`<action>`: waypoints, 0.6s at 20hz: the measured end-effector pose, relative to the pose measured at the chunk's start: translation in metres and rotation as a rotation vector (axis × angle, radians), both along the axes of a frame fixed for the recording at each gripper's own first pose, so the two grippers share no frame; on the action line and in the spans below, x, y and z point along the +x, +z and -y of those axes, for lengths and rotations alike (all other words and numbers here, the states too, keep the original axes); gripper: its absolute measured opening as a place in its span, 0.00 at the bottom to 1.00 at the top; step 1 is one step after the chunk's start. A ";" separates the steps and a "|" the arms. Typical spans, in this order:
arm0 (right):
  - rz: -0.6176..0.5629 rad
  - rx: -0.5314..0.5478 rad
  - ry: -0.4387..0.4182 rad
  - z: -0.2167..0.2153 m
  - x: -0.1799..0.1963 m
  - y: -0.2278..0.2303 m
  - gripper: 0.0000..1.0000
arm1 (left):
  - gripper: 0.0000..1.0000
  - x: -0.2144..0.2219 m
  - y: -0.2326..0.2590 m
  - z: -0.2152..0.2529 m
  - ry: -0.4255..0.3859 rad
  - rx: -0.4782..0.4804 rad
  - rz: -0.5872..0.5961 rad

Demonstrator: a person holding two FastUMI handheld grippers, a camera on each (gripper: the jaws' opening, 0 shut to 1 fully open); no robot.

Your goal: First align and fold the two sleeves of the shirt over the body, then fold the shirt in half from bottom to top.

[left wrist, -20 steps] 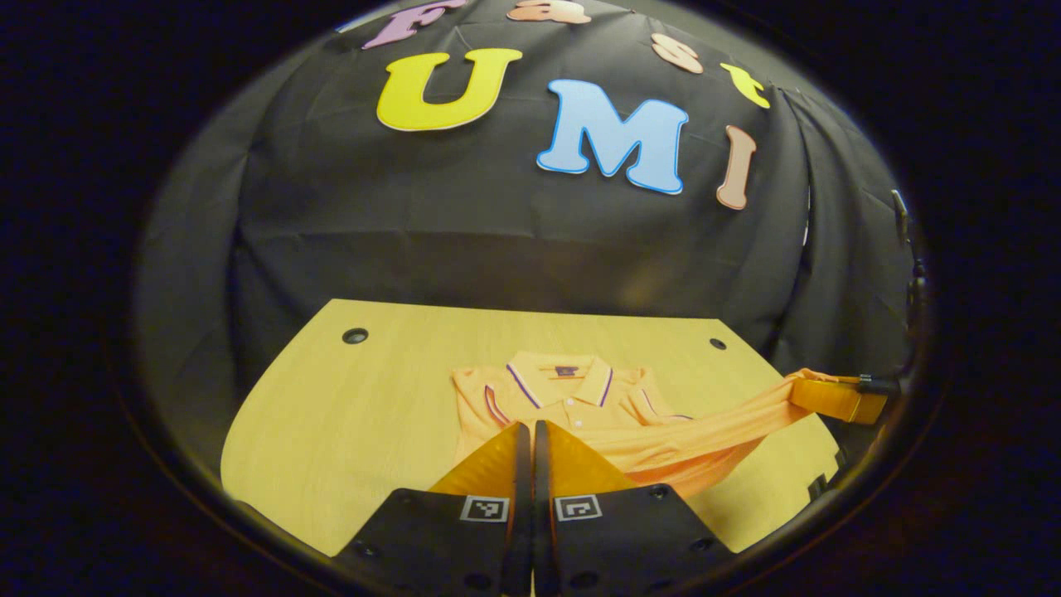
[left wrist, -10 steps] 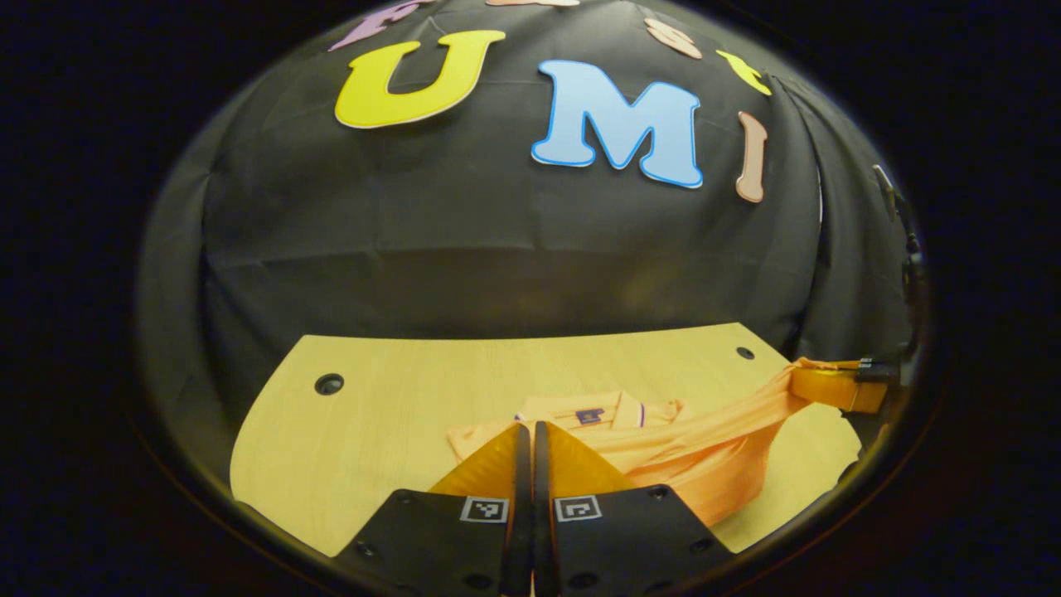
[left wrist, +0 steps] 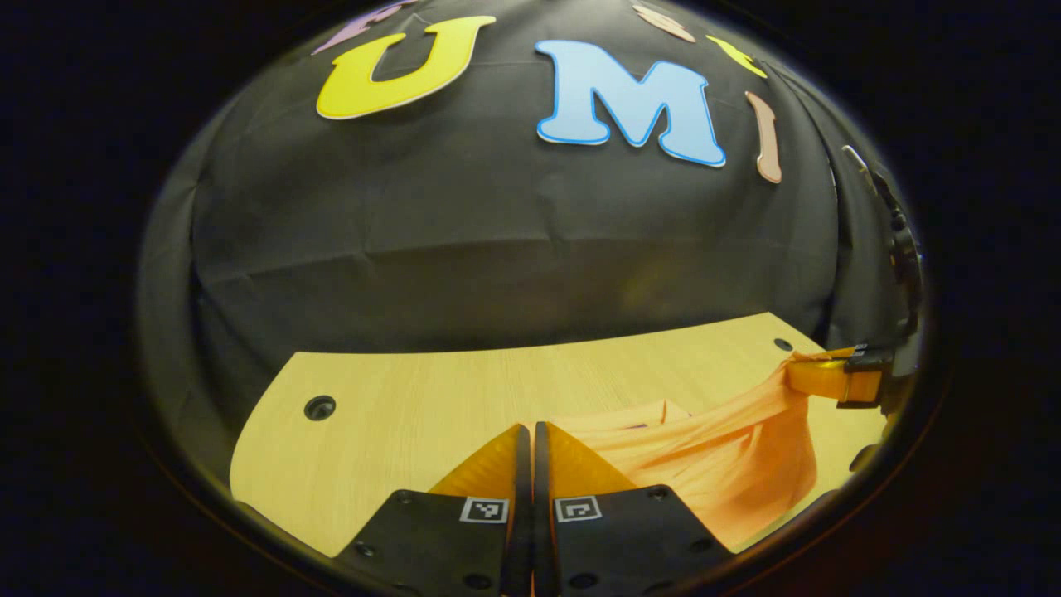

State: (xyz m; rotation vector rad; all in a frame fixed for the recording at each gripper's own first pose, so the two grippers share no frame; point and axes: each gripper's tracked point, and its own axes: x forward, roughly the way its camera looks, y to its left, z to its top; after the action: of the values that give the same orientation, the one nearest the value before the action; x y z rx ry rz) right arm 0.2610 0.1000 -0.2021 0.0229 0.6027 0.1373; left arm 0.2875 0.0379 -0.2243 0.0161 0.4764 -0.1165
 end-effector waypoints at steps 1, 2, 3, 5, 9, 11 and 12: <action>-0.008 -0.012 0.003 -0.001 0.002 -0.006 0.03 | 0.06 0.003 -0.006 0.000 0.001 0.002 -0.008; -0.017 -0.023 0.008 -0.002 0.002 -0.012 0.04 | 0.06 0.005 -0.011 0.001 0.000 0.002 -0.016; -0.022 -0.034 0.011 -0.002 0.002 -0.015 0.04 | 0.07 0.006 -0.016 0.000 0.000 0.006 -0.028; -0.039 -0.047 0.021 -0.004 0.002 -0.024 0.05 | 0.07 0.005 -0.025 -0.001 -0.005 0.022 -0.050; -0.063 -0.090 0.030 -0.004 -0.004 -0.031 0.08 | 0.12 0.001 -0.032 -0.003 -0.003 0.034 -0.081; -0.068 -0.112 0.040 -0.002 -0.010 -0.031 0.18 | 0.15 -0.005 -0.038 -0.006 -0.010 0.061 -0.097; -0.072 -0.113 0.046 -0.002 -0.013 -0.030 0.22 | 0.10 -0.011 -0.039 -0.006 -0.017 0.072 -0.105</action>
State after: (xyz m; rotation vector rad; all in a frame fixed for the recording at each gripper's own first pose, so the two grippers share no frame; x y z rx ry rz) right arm 0.2482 0.1018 -0.2323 -0.0960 0.6827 0.1467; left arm 0.2763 0.0441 -0.2631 0.0850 0.5848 -0.1171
